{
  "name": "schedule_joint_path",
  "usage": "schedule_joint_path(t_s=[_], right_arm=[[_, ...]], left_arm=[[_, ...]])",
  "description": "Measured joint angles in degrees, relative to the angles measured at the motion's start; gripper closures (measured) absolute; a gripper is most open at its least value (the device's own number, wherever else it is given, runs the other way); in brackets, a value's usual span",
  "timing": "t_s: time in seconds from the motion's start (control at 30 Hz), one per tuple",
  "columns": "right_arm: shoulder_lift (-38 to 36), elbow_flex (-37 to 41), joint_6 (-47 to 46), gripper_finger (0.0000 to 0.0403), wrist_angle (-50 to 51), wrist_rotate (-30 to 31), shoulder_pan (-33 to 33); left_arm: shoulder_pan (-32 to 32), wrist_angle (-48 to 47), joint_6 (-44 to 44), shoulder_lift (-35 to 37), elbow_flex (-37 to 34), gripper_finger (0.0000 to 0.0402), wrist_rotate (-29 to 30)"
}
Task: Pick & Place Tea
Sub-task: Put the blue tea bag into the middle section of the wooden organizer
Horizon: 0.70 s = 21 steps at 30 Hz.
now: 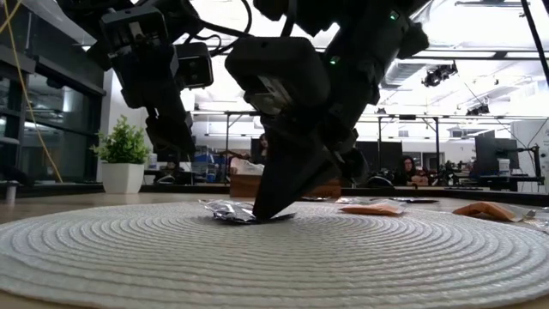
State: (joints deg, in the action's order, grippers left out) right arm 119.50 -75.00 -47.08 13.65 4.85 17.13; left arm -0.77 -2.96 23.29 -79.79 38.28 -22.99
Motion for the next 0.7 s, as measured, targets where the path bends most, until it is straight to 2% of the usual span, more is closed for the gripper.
schedule_joint_path(t_s=[0.17,0.4,0.57,0.7], right_arm=[[0.0,0.0,3.73,0.0403,0.23,-2.65,-1.11],[0.0,0.02,5.11,0.0403,0.24,-2.87,-1.73],[0.0,0.04,5.08,0.0403,0.24,-2.76,-1.73],[0.02,0.07,4.95,0.0403,0.22,-2.59,-1.71]], left_arm=[[-0.01,0.64,0.02,-0.85,0.0,0.0131,-0.12],[0.0,5.35,4.5,-9.33,0.03,0.0131,-2.26],[0.0,10.37,9.95,-14.36,0.02,0.0131,-4.04],[0.03,14.61,16.09,-17.34,0.02,0.0131,-7.68]])
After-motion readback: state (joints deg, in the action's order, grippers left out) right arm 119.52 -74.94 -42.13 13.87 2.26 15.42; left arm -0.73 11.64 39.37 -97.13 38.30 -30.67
